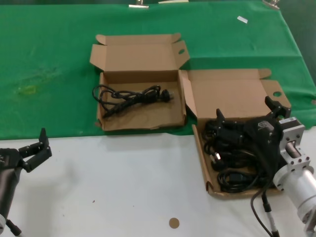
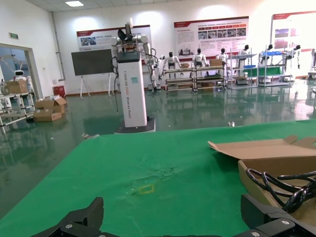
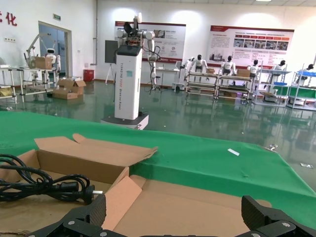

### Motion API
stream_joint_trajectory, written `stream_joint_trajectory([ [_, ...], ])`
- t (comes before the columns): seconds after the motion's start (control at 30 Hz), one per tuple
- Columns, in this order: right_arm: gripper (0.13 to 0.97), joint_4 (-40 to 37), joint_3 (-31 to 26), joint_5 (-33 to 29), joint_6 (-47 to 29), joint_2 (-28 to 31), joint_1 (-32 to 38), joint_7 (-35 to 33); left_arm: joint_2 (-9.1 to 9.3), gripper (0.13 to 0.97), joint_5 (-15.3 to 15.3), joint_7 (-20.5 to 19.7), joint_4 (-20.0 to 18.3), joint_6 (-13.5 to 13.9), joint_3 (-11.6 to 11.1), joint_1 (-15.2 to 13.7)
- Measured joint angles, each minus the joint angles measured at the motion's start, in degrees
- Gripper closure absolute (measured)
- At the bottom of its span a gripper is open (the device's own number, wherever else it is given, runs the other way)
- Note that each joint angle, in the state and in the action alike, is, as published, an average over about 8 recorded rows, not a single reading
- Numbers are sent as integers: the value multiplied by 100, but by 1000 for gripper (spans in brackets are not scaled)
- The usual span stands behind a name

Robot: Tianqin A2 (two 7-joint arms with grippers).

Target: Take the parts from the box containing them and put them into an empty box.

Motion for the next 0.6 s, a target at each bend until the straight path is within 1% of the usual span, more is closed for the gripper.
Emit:
stream_joint_trajectory([
  [0.6, 129, 0, 0, 0, 0, 0, 0, 0, 0, 132, 0, 0, 0, 0, 0, 0],
])
